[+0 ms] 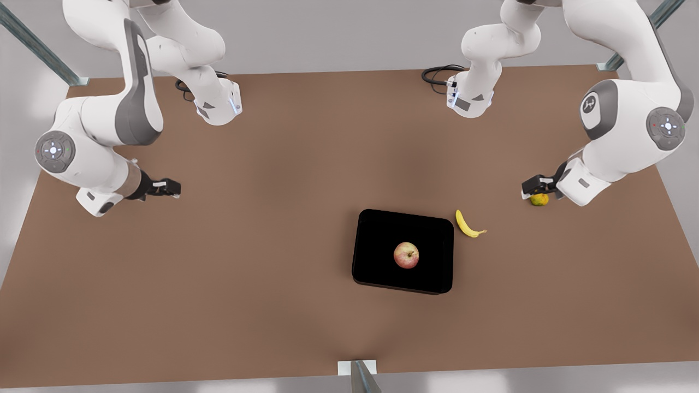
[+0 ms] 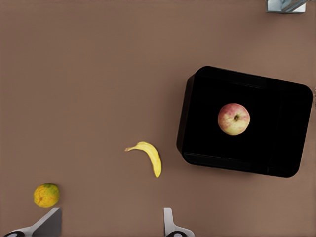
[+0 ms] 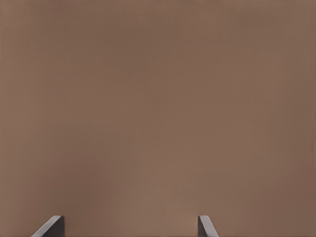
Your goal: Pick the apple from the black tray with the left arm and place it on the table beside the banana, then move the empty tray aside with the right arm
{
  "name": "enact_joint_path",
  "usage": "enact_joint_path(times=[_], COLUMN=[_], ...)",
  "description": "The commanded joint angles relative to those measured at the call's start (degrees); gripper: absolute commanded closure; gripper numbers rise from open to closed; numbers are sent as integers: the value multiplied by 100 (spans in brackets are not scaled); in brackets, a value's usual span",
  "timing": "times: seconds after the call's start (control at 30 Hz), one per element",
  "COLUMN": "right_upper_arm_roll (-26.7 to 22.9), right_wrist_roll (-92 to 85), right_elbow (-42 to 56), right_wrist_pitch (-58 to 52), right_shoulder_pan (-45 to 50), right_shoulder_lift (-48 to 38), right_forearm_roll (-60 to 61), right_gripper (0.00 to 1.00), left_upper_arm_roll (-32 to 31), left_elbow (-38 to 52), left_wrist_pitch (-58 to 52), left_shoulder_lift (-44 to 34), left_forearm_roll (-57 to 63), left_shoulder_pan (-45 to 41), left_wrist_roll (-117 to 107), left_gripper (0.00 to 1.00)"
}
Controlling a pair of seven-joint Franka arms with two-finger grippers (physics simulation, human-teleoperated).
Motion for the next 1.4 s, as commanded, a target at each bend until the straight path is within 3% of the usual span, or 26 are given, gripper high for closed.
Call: enact_joint_path(times=[0.0,0.1,0.17,0.3,0.43,0.6,0.73,0.8,0.97,1.37], right_upper_arm_roll=[-4,-4,-4,-4,-4,4,145,198,479,514], right_wrist_roll=[157,157,157,148,148,165,174,253,253,253], right_elbow=[-13,-4,5,5,277,427,549,576,585,585], right_wrist_pitch=[666,675,675,666,323,130,-90,-125,-134,-195], right_shoulder_pan=[-48,-39,-39,-39,-39,-39,-39,-39,-39,-39], right_shoulder_lift=[-12,24,32,32,6,-3,-3,-3,-3,15], right_forearm_roll=[-44,-44,-53,-53,-44,-246,-246,-246,-255,-264], right_gripper=[0,0,0,0,0,0,0,0,0,0], left_upper_arm_roll=[-2,-54,-186,-160,-142,86,42,51,60,60], left_elbow=[4,-5,144,3009,3133,3115,2728,2526,2307,1164], left_wrist_pitch=[155,128,208,260,1604,1623,1438,1903,2062,2792], left_shoulder_lift=[-5,74,276,2824,3589,3941,3906,3932,3959,3660], left_forearm_roll=[-4,-4,101,927,1014,1332,699,505,918,1332], left_shoulder_pan=[13,-101,-1190,-3336,-3811,-3644,-3090,-2985,-2967,-2659], left_wrist_roll=[67,50,-231,-3431,-3923,-3281,-3317,-3448,-3370,-3027], left_gripper=[0,0,0,0,0,0,0,0,0,0])
